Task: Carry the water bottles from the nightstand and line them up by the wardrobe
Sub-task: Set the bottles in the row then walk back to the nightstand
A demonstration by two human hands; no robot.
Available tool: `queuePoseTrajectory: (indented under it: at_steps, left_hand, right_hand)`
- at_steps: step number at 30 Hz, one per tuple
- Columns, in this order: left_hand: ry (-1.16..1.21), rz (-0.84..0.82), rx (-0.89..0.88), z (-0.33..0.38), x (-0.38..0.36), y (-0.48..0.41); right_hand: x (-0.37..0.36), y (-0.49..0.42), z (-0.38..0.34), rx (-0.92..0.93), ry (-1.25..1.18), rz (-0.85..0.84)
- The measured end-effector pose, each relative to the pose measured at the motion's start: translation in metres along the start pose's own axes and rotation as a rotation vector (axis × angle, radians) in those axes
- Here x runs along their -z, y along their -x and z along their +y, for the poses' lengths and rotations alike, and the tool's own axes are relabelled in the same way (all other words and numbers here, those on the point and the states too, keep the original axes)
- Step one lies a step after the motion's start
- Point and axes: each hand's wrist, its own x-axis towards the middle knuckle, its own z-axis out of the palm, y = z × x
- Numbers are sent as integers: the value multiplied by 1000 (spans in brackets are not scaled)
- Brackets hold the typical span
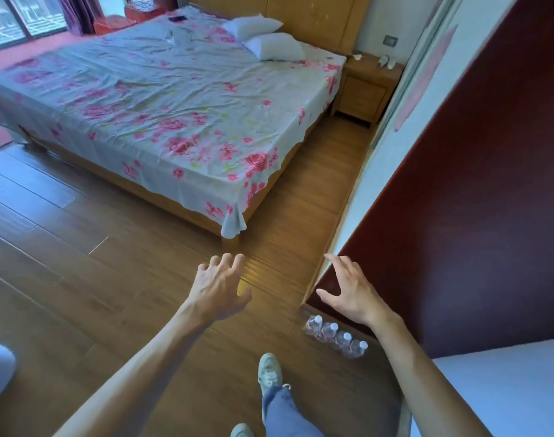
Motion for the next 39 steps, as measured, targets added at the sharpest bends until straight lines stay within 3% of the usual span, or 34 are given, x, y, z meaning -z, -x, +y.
queuePoseTrajectory:
  at_steps: [22, 39]
  left_hand:
    - [-19, 29, 33, -81, 59, -226]
    - [-27, -62, -193, -134, 90, -433]
  right_hand:
    - [29, -246, -13, 62, 17, -51]
    - [70, -400, -28, -133, -62, 50]
